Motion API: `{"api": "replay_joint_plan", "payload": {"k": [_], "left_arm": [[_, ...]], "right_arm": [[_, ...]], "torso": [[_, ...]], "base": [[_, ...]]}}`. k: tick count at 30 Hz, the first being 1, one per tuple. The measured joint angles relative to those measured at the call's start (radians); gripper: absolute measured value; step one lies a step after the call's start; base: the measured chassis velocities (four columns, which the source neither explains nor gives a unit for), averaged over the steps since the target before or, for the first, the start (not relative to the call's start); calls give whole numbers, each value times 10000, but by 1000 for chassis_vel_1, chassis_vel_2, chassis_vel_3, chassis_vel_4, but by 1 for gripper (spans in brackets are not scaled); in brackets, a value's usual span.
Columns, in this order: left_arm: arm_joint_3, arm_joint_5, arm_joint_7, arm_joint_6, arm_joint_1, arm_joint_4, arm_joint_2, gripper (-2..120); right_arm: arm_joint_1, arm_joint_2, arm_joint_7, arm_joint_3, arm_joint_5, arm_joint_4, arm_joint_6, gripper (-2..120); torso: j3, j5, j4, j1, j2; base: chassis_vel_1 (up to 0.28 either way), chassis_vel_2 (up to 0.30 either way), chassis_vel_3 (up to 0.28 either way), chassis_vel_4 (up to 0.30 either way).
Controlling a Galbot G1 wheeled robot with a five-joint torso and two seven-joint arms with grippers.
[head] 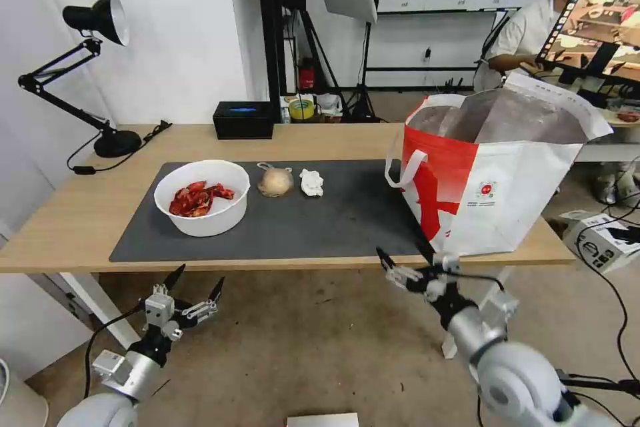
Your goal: Pick up the trash from the table and place it into the takeout bag.
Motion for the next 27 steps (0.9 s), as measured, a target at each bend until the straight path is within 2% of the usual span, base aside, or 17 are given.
{"api": "replay_joint_plan", "payload": {"k": [1, 2, 6, 7, 10, 11, 14, 16, 18, 27], "left_arm": [[-1, 13, 0, 75, -2, -42, -5, 100], [-1, 13, 0, 75, -2, -42, -5, 100], [9, 82, -12, 182, 7, -180, -90, 100], [9, 82, -12, 182, 7, -180, -90, 100], [-5, 110, -21, 188, 27, -180, -142, 100], [-5, 110, -21, 188, 27, -180, -142, 100], [-5, 179, -31, 187, 25, -149, -215, 100], [-4, 198, -32, 186, 21, -130, -232, 100], [-2, 217, -32, 180, 7, -95, -275, 100], [-36, 187, -24, 169, -133, 26, -212, 100]], "right_arm": [[604, -52, 39, -337, 201, -168, -68, 100], [604, -52, 39, -337, 201, -168, -68, 100], [3015, -72, 238, -1830, 803, -1037, -335, 100], [3015, -72, 238, -1830, 803, -1037, -335, 100], [4633, 164, 420, -3027, 1072, -1881, -639, 100], [4633, 164, 420, -3027, 1072, -1881, -639, 100], [6120, 609, 674, -3991, 1324, -2788, -970, 100], [6466, 746, 718, -4182, 1446, -3032, -1061, 100], [7465, 1186, 790, -4751, 1742, -3900, -1279, 100], [9115, 2543, 1024, -5794, 2082, -5907, -2034, 100]], "torso": [[-1, 0, 1, 0, 0], [-1, 0, 1, 0, 0], [0, -1, 2, 1, 0], [0, -1, 2, 1, 0], [0, -2, 2, 1, -1], [0, -2, 2, 1, -1], [0, 0, 1, 1, -1], [0, -2, 2, 1, -1], [1, 0, 3, 1, -2], [0, -2, 1, 0, -1]], "base": [[0, 0, 0, 0], [0, 0, 0, 0], [0, 0, 0, 0], [0, 0, 0, 0], [0, 0, 0, 0], [0, 0, 0, 0], [0, 0, 0, 0], [0, 0, 0, 0], [0, 0, 0, 0], [0, 0, 0, 0]]}}
